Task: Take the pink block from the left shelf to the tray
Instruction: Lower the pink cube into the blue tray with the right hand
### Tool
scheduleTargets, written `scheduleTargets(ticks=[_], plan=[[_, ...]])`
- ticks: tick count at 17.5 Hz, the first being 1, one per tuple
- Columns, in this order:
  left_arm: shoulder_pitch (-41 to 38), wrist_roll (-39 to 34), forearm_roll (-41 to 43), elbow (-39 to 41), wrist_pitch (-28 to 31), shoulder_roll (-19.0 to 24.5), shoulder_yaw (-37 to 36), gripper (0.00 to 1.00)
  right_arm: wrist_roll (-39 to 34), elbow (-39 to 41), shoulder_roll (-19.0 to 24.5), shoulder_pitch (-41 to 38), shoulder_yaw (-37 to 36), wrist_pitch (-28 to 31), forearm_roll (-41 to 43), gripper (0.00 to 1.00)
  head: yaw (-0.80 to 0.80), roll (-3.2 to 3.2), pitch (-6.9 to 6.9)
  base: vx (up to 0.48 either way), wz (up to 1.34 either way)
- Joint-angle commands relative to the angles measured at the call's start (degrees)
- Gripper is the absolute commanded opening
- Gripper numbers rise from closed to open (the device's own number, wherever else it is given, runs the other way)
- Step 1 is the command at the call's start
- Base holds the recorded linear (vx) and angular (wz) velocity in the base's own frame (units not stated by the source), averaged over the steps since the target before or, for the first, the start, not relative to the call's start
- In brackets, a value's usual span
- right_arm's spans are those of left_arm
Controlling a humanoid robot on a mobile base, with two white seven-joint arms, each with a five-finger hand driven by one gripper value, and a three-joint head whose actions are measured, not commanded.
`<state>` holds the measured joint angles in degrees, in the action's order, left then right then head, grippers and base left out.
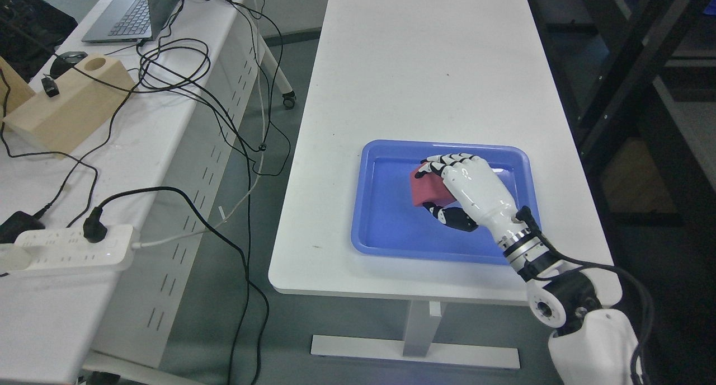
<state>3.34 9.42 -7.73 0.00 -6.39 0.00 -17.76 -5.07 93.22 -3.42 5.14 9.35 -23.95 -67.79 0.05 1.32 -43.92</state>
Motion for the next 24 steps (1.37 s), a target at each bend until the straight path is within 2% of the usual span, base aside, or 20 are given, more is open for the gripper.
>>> scheduleTargets(ticks=[1,7,10,12,15,17,20,23,24], plan=[[0.0,-0.01,0.0,1.0,0.15,1.0,0.0,1.0,-0.02,-1.81,0.17,0.05,4.53,0.84,-11.73,0.01,0.0,0.0,0.0,0.03,-0.05],[0.0,-0.01,0.0,1.0,0.15,1.0,0.0,1.0,0.06,-2.96,0.52,-0.3,6.12,0.93,-14.13,0.02,0.0,0.0,0.0,0.034,-0.06],[0.0,-0.01,0.0,1.0,0.15,1.0,0.0,1.0,0.15,-2.96,0.61,-0.3,6.03,1.54,-13.16,0.05,0.0,0.0,0.0,0.031,-0.04],[0.0,-0.01,0.0,1.0,0.15,1.0,0.0,1.0,0.24,-2.96,0.87,-0.48,5.94,1.72,-12.72,0.12,0.0,0.0,0.0,0.021,0.0],[0.0,-0.01,0.0,1.0,0.24,1.0,0.0,1.0,0.76,-2.87,1.14,-0.92,5.77,2.86,-8.6,0.3,0.0,0.0,0.0,0.005,0.0],[0.0,-0.01,0.0,1.0,0.15,1.0,0.0,1.0,0.85,-2.61,0.96,-0.92,5.33,3.29,-5.88,0.37,0.0,0.0,0.0,0.0,0.0],[0.0,-0.01,0.0,1.0,0.15,1.0,0.0,1.0,0.68,-2.35,0.61,-1.27,5.06,5.57,-3.68,0.53,0.0,0.0,0.0,0.0,0.0],[0.0,-0.01,0.0,1.0,0.24,1.0,0.0,1.0,0.33,-2.34,0.78,-1.88,4.8,6.2,-1.38,0.61,0.0,0.0,0.0,0.0,0.0],[0.0,-0.01,0.0,1.0,0.15,1.0,0.0,1.0,0.24,-2.34,0.79,-1.89,4.8,6.37,-1.38,0.68,0.0,0.0,0.0,0.0,0.0]])
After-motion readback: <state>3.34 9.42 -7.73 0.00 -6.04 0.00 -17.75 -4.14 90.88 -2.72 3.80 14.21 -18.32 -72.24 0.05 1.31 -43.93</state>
